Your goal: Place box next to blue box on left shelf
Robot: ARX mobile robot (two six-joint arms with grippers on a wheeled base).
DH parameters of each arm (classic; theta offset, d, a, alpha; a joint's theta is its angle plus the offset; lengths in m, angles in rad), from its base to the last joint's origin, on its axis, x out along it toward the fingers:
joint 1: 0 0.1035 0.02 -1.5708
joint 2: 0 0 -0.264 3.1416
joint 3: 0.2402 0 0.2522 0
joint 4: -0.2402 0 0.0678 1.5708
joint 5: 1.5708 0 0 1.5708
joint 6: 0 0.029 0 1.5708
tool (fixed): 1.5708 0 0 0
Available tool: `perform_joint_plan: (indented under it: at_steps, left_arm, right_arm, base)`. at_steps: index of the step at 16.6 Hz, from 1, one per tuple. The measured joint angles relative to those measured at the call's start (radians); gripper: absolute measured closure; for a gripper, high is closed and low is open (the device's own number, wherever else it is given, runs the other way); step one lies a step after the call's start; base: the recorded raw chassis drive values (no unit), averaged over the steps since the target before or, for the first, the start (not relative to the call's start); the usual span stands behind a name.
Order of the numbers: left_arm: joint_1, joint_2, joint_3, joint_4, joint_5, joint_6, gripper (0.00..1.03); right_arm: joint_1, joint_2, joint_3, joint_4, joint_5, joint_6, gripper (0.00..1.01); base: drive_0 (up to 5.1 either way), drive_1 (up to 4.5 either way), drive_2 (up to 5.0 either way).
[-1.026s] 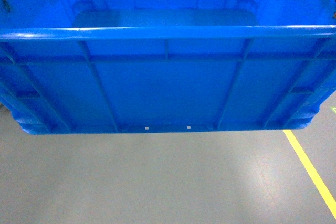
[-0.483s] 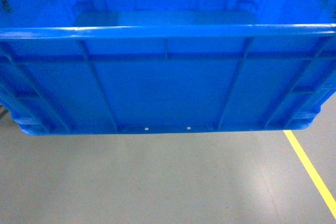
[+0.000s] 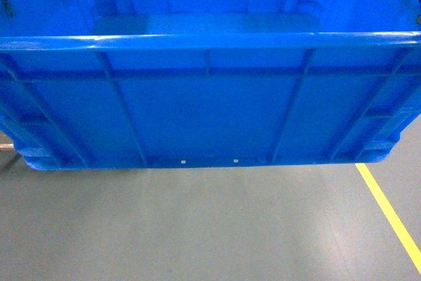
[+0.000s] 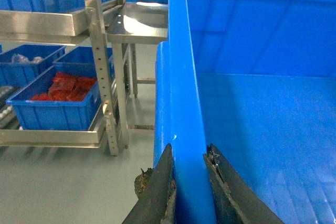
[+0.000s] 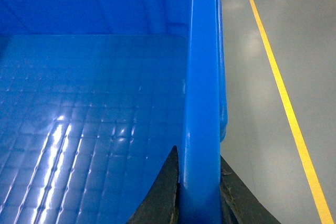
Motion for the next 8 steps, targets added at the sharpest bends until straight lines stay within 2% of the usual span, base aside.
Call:
perform_joint_plan:
  at_steps: [8]
  left_arm:
    - [0.0,-0.001,0.0,0.002,0.0,-0.001,0.93]
  right_arm:
    - [0.0,0.0,0.0,0.005,0.001,-0.001,0.92]
  base:
    - [0.0,4.3,-4.4]
